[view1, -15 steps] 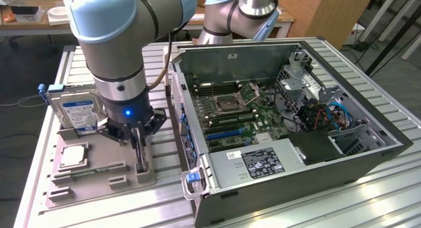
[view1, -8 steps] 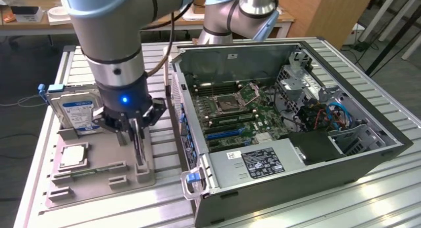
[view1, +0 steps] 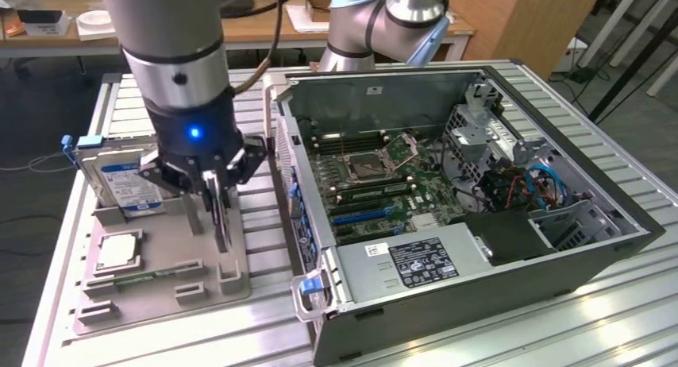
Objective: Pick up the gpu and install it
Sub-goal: 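Pick up the gpu and move the gpu toward the slot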
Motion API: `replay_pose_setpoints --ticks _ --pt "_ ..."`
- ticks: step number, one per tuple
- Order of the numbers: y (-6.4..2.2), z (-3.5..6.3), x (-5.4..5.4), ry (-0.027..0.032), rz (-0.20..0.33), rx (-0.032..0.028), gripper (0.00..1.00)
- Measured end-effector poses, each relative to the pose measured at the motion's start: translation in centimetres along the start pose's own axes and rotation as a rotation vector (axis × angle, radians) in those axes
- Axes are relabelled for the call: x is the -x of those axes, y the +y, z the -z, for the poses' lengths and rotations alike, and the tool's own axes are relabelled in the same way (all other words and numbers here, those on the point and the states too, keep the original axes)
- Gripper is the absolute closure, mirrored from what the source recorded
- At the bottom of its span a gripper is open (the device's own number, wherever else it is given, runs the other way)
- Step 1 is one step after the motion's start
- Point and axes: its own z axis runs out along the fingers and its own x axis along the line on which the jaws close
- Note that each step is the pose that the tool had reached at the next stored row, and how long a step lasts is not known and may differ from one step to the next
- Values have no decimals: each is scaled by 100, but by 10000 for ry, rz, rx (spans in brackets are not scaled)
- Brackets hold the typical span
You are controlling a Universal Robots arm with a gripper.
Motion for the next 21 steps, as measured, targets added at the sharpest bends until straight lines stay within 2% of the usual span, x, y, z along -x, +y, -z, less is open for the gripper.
replay_pose_setpoints --ticks 16,17,21 --pt "33 725 18 0 0 0 74" --pt "37 815 20 0 0 -1 74" --pt "45 997 25 -1 0 0 74"
